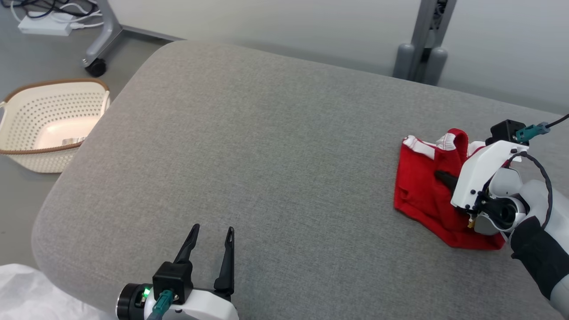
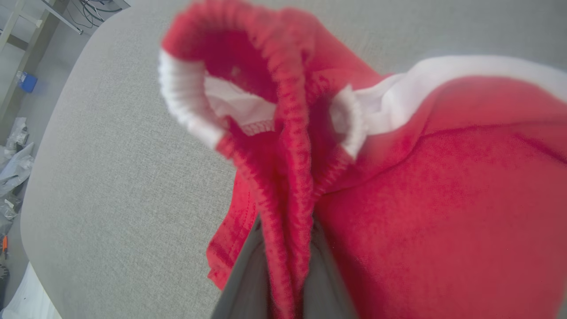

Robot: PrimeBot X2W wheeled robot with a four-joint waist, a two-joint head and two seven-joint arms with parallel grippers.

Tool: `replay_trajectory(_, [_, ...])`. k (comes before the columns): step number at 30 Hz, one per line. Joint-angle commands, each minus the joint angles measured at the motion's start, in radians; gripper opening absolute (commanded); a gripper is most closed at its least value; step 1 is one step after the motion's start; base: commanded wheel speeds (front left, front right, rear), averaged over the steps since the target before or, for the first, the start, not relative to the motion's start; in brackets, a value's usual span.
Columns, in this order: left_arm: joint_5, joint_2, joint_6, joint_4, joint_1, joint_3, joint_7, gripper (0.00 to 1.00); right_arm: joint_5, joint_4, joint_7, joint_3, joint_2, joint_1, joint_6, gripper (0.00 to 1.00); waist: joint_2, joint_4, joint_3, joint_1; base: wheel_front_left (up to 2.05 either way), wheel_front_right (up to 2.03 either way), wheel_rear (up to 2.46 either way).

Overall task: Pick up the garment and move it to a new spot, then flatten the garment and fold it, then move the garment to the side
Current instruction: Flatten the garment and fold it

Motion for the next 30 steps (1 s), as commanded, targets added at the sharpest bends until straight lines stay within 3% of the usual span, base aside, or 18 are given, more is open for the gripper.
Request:
replay_trajectory(1, [-0.006,0.003,0.006,-0.005,-0.015,-0.007,-0.003,1.0,0.006,0.009,-0.005,0.005,-0.005,-0.007,0.0,0.0,0.0,0.025,0.019,-0.0001,0.0,0.0,0.0])
replay_trajectory(13, [-0.027,0.003,0.021,-0.014,-0.038,-0.04,-0.003,1.0,0.019,0.037,-0.037,0.017,-0.002,-0.021,0.0,0.0,0.0,0.064,0.056,-0.0001,0.0,0.0,0.0])
replay_trajectory(14, [-0.027,0.003,0.022,-0.014,-0.037,-0.042,-0.003,1.0,0.02,0.039,-0.042,0.018,-0.001,-0.022,0.0,0.12,0.0,0.065,0.057,-0.0001,0.0,0.0,0.0])
replay_trajectory(15, [-0.028,0.003,0.023,-0.013,-0.036,-0.043,-0.003,1.0,0.021,0.043,-0.048,0.018,0.0,-0.024,0.0,0.73,0.0,0.066,0.057,-0.0001,0.0,0.0,0.0])
replay_trajectory(16, [-0.029,0.003,0.024,-0.012,-0.036,-0.044,-0.003,1.0,0.024,0.049,-0.05,0.017,0.003,-0.024,0.0,1.0,0.0,0.066,0.057,-0.0001,0.0,0.0,0.0])
replay_trajectory(30, [-0.011,0.004,0.013,0.01,-0.011,-0.008,-0.003,1.0,0.01,-0.029,-0.071,0.08,0.037,-0.028,0.0,1.0,0.0,-0.004,-0.031,-0.0001,0.0,0.0,0.0])
